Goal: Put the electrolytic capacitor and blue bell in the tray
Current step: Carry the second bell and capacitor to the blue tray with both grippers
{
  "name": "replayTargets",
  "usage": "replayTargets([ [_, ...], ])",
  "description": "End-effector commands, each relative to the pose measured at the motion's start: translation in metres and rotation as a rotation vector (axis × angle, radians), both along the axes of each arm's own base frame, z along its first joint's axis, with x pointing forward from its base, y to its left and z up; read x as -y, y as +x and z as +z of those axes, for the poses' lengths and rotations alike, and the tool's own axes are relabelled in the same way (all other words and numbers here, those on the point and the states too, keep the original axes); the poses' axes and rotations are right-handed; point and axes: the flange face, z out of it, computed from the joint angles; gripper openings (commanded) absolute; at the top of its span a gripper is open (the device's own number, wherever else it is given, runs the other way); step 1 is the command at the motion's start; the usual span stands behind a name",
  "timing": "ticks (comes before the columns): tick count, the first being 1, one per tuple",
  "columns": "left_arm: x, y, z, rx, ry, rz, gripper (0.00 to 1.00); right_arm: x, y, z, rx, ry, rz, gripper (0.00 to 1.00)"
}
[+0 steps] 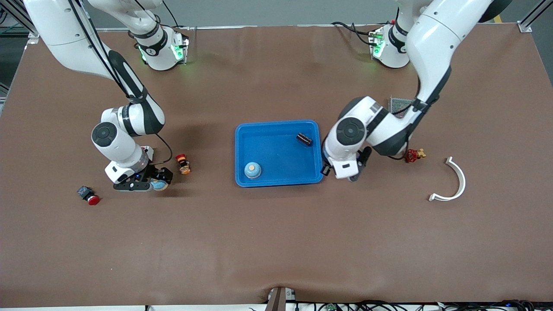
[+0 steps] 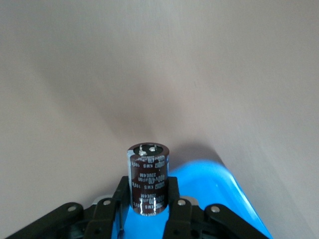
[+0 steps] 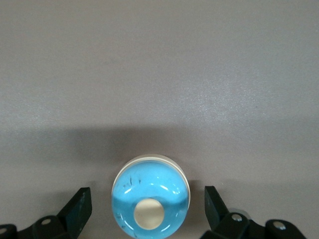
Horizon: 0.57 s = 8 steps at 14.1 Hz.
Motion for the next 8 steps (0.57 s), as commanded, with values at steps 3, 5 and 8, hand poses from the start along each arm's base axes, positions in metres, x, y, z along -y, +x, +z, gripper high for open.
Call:
replayTargets([
  [3,0.055,-0.007,-0.011,-0.024,-0.028,0.095,0.0,0.003,0.0,-0.003,0.006,-0.001,-0.005,0.0],
  [5,0.066,-0.009,-0.027,-0.043,-0.031,0.129,0.0,0.004,0.0,-0.002,0.002,-0.001,-0.011,0.0],
  [8,0.074,-0.011,-0.045,-0.053,-0.043,0.179,0.0,0.003,0.006,0.017,-0.031,-0.005,-0.049,0.0],
])
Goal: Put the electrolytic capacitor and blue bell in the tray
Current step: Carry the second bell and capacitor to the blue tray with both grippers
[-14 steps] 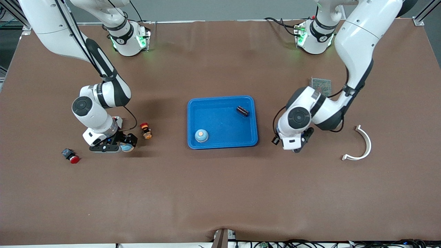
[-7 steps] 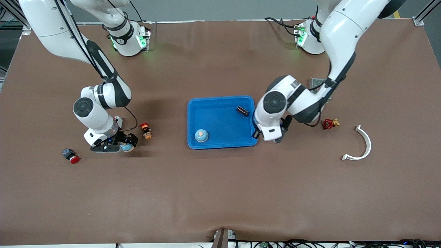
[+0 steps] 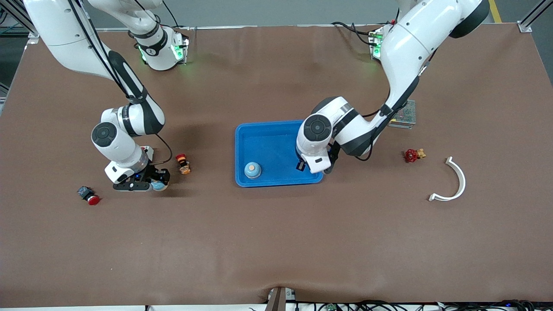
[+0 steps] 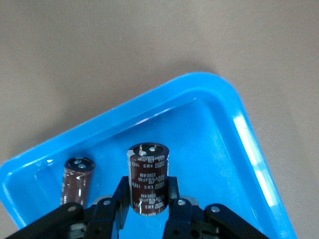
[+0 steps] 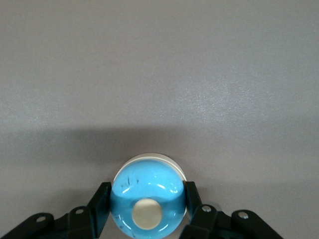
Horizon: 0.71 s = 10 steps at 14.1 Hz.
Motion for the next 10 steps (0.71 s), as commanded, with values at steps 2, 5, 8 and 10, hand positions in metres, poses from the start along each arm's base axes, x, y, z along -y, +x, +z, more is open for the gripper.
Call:
replayTargets([
  [2,0.008,0.006,-0.014,-0.011,-0.017,0.058,0.0,-0.004,0.014,0.056,-0.114,-0.014,-0.156,0.0],
  [5,0.003,0.009,-0.02,-0.015,-0.014,0.054,0.02,-0.032,0.016,0.119,-0.227,0.108,-0.436,0.0],
  [8,0.002,0.008,-0.027,-0.024,-0.01,0.053,0.13,-0.076,0.005,0.146,-0.279,0.219,-0.794,0.0],
  [10,0.003,0.008,-0.026,-0.02,-0.007,0.047,0.19,-0.117,-0.003,0.148,-0.284,0.221,-0.95,0.0],
])
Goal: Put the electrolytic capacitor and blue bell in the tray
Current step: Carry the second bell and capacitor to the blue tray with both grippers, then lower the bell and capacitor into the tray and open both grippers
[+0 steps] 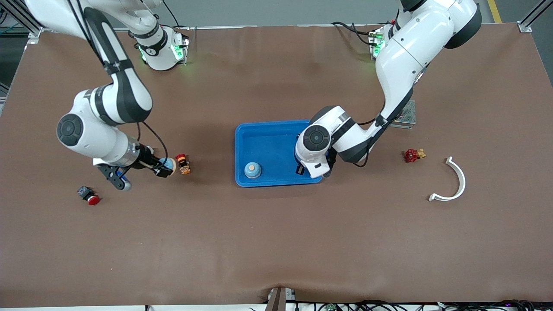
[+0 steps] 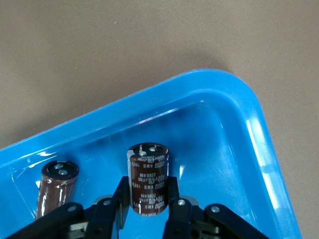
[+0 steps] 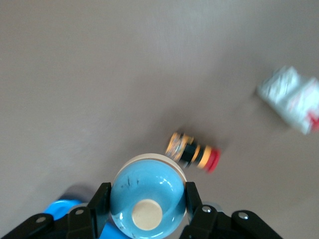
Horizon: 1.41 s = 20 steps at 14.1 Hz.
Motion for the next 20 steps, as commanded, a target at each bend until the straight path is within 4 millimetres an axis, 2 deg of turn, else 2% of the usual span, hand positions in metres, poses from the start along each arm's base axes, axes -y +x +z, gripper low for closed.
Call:
replayTargets([
  [1,0.005,0.002,0.0,0.004,-0.003,0.001,0.19,-0.057,-0.017,-0.002,-0.038,0.003,-0.2,0.0],
  [2,0.001,0.005,-0.001,0.001,-0.004,0.01,0.24,-0.077,-0.023,-0.001,-0.041,0.001,-0.245,0.0],
  [3,-0.001,0.006,-0.002,0.0,-0.004,0.014,0.34,-0.1,-0.032,-0.001,-0.047,-0.004,-0.292,0.0],
  [5,-0.001,0.007,-0.001,0.002,-0.005,0.018,0.73,-0.142,-0.05,-0.002,-0.045,-0.048,-0.347,0.0],
  [7,-0.013,0.022,0.011,0.016,-0.015,0.055,1.0,-0.182,-0.072,-0.011,-0.012,-0.133,-0.382,0.0],
  [10,-0.017,0.031,0.036,0.043,-0.022,0.065,1.0,-0.223,-0.099,-0.043,-0.008,-0.203,-0.404,0.0],
  [13,-0.019,0.035,0.072,0.086,-0.015,0.05,1.0,-0.245,-0.114,-0.053,-0.007,-0.189,-0.449,0.0],
  [14,-0.025,0.041,0.085,0.096,-0.012,0.046,1.0,-0.254,-0.121,-0.053,-0.005,-0.186,-0.448,0.0],
  [15,-0.04,0.053,0.095,0.092,-0.009,0.061,1.0,-0.259,-0.125,-0.057,-0.003,-0.182,-0.449,0.0],
  [16,-0.044,0.053,0.105,0.068,-0.018,0.046,1.0,-0.264,-0.128,-0.065,-0.005,-0.179,-0.452,0.0],
  [20,-0.087,0.069,0.159,0.03,-0.059,-0.053,1.0,-0.282,-0.141,-0.098,-0.005,-0.173,-0.423,0.0],
])
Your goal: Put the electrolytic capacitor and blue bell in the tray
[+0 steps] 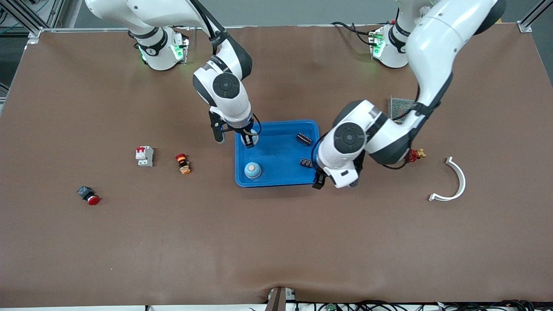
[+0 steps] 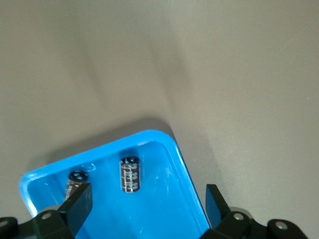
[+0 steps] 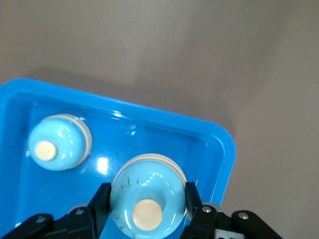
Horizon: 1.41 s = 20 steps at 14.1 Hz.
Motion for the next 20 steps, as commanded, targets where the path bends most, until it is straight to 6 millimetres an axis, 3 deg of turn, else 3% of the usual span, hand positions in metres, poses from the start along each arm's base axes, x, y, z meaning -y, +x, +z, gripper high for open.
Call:
replayTargets([
  [1,-0.029,0.002,0.038,-0.034,-0.014,-0.101,1.0,-0.009,-0.005,-0.023,0.015,-0.006,-0.002,0.0],
  [5,-0.073,0.007,0.068,-0.048,0.025,-0.272,1.0,-0.013,-0.01,-0.044,0.017,-0.018,0.024,0.0],
  [14,-0.145,0.008,0.152,0.017,0.064,-0.694,1.0,-0.011,-0.011,-0.071,0.026,-0.034,0.046,0.0],
  [15,-0.15,0.009,0.16,0.031,0.067,-0.736,1.0,-0.01,-0.009,-0.069,0.029,-0.033,0.044,0.21],
  [16,-0.158,0.01,0.169,0.045,0.074,-0.743,1.0,-0.011,-0.009,-0.069,0.029,-0.035,0.05,0.99],
  [20,-0.182,0.011,0.191,0.077,0.093,-0.813,1.0,-0.011,0.007,-0.044,0.029,-0.06,0.175,1.0],
])
